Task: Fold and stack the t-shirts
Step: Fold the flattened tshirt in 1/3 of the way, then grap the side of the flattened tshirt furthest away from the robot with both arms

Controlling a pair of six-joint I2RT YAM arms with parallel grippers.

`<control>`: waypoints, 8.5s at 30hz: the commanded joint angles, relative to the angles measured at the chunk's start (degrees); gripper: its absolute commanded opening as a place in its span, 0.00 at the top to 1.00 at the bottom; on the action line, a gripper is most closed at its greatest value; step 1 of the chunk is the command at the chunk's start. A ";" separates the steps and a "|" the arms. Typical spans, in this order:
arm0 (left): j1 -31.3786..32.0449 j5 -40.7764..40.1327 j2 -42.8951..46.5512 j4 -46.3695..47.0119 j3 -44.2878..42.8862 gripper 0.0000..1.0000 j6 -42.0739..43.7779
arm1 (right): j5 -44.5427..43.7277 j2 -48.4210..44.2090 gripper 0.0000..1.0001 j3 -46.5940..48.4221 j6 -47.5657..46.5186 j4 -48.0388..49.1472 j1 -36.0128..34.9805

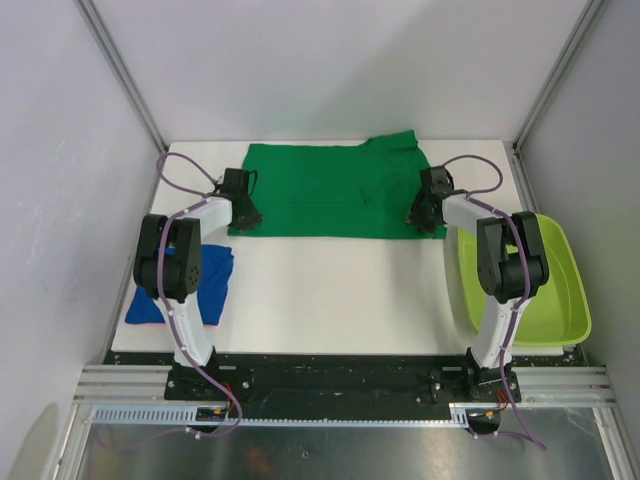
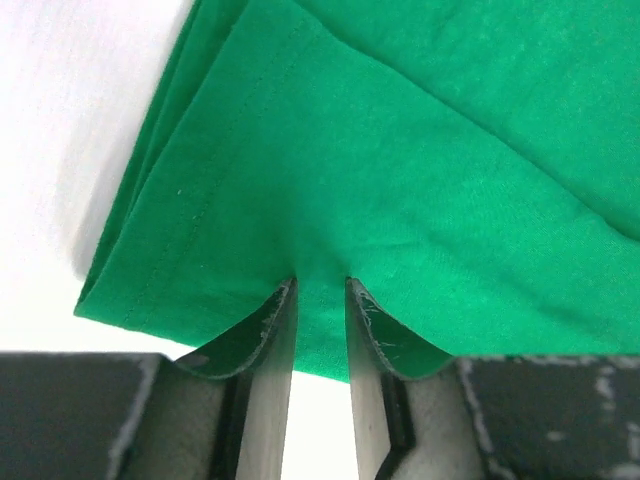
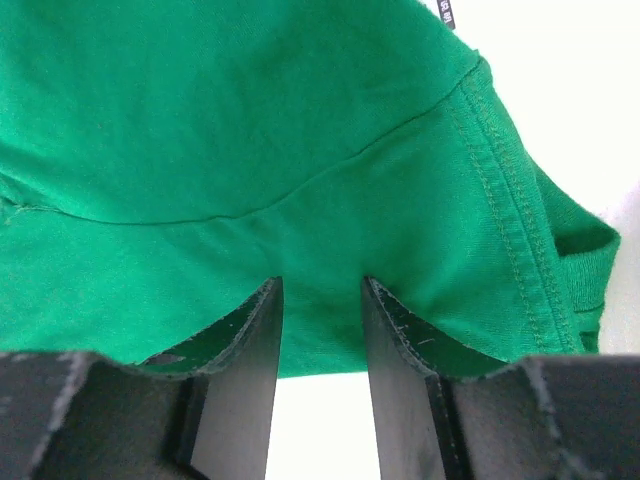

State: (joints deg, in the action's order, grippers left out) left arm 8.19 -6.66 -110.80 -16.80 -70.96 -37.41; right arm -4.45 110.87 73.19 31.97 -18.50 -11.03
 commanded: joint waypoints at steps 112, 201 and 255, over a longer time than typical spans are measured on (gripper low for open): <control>-6.52 -5.95 9.99 -13.79 2.85 0.58 6.47 | 1.50 -20.20 0.55 -14.14 2.94 12.48 -1.02; -4.05 -11.48 -30.95 -15.21 -58.94 0.52 12.47 | 7.40 5.08 0.56 13.55 -3.37 16.46 1.34; -8.01 -2.62 -41.16 -12.35 -65.70 0.85 -5.65 | 11.22 21.33 0.57 31.36 -0.02 12.35 6.73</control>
State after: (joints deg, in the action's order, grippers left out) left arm 0.34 -9.78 -151.63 -29.43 -135.87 -42.09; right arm 8.29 128.38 98.37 30.57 -5.23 -4.71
